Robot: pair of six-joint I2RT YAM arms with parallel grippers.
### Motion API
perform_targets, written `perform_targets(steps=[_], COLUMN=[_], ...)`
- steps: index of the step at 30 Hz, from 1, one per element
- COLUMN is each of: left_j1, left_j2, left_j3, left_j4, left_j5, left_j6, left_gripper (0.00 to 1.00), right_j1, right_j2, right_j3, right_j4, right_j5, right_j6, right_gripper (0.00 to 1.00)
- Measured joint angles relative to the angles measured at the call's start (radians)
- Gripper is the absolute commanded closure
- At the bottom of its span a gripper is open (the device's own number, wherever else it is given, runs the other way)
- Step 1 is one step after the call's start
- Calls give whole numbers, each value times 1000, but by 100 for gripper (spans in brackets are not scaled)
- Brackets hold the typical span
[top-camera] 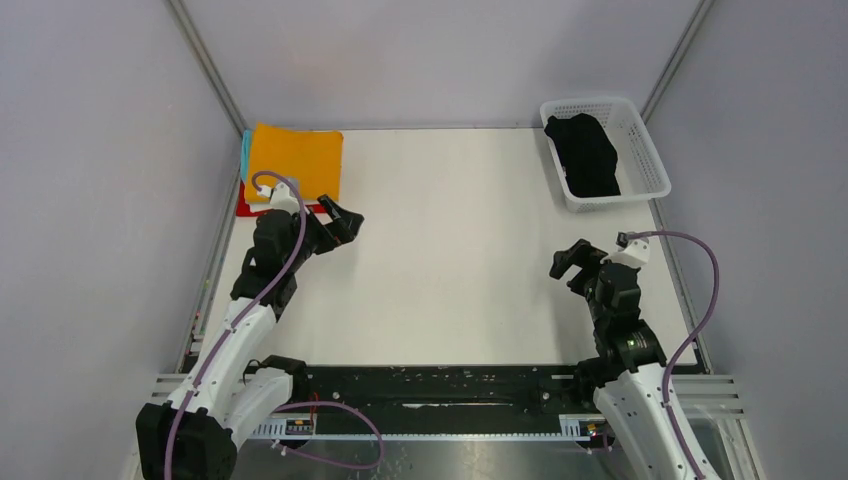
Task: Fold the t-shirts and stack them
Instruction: Grab crumpled tshirt from bin with the right arm
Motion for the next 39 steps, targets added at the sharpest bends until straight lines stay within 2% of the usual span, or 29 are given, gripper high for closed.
perform_targets(steps=[9, 13, 20, 27, 31, 36, 39], left_j1=[0, 0, 0, 0, 0, 0, 0], left_j2=[0, 5, 27, 42, 58, 95, 127], left_j3=[0, 0, 0, 0, 1, 1, 3], left_j4=[-1, -2, -10, -9, -10, -12, -13], left_j5=[-1, -2, -6, -25, -53, -78, -82], left_j6=[0, 2, 4, 8, 16, 26, 27], left_gripper=[1, 1, 1, 1, 1, 1, 1], right_j1=[0, 0, -78, -261, -309, -327, -336], right_j2=[77, 256, 710, 1147, 1379, 1621, 1721], right_j3=[-18, 76, 480, 977, 1223, 1488, 1586], right_j4=[95, 114, 78, -3, -71, -157, -165], right_j5=[-18, -10, -8, -130, -183, -181, -212], right_j6=[-4, -29, -55, -19, -21, -11, 48], right_gripper=[0, 1, 1, 1, 1, 1, 1])
